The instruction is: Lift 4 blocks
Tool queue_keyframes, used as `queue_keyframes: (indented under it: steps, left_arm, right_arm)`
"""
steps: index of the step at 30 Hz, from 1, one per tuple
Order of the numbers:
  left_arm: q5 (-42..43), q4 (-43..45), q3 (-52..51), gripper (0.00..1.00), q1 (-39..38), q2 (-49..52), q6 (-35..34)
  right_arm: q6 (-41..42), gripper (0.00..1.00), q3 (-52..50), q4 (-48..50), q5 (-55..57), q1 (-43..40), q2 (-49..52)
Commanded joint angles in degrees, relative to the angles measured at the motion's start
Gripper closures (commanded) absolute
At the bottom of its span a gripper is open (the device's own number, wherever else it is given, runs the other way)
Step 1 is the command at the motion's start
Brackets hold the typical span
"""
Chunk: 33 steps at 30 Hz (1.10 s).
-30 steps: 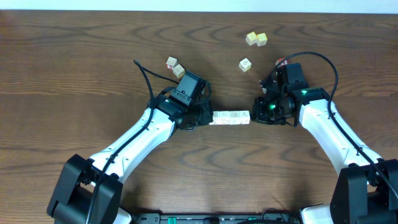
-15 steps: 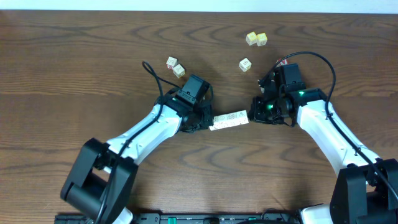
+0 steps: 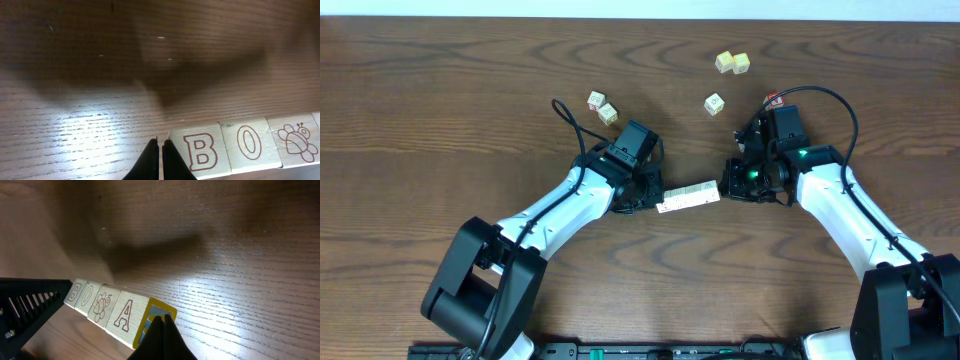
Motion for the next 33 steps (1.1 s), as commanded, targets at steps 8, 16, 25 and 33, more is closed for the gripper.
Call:
queue_keyframes:
  steps: [8, 16, 25, 33]
  left_arm:
    - [6.32, 3.56, 1.81, 0.93, -4.2, -0.57, -0.96]
    - [6.34, 3.56, 1.81, 0.93, -4.22, 1.05, -0.96]
    - [6.29, 3.56, 1.81, 0.93, -4.42, 1.97, -0.94]
    - [6.29, 3.54, 1.81, 0.93, -4.48, 1.99, -0.94]
  right_arm:
    - [0.81, 0.99, -1.7, 0.87, -8.87, 2.6, 0.09]
    - [1.44, 0.99, -3.93, 3.13, -8.44, 2.6, 0.09]
    - [1.42, 0.99, -5.44, 5.31, -8.24, 2.6, 0.09]
    - [2.54, 0.99, -7.19, 7.41, -8.04, 2.6, 0.09]
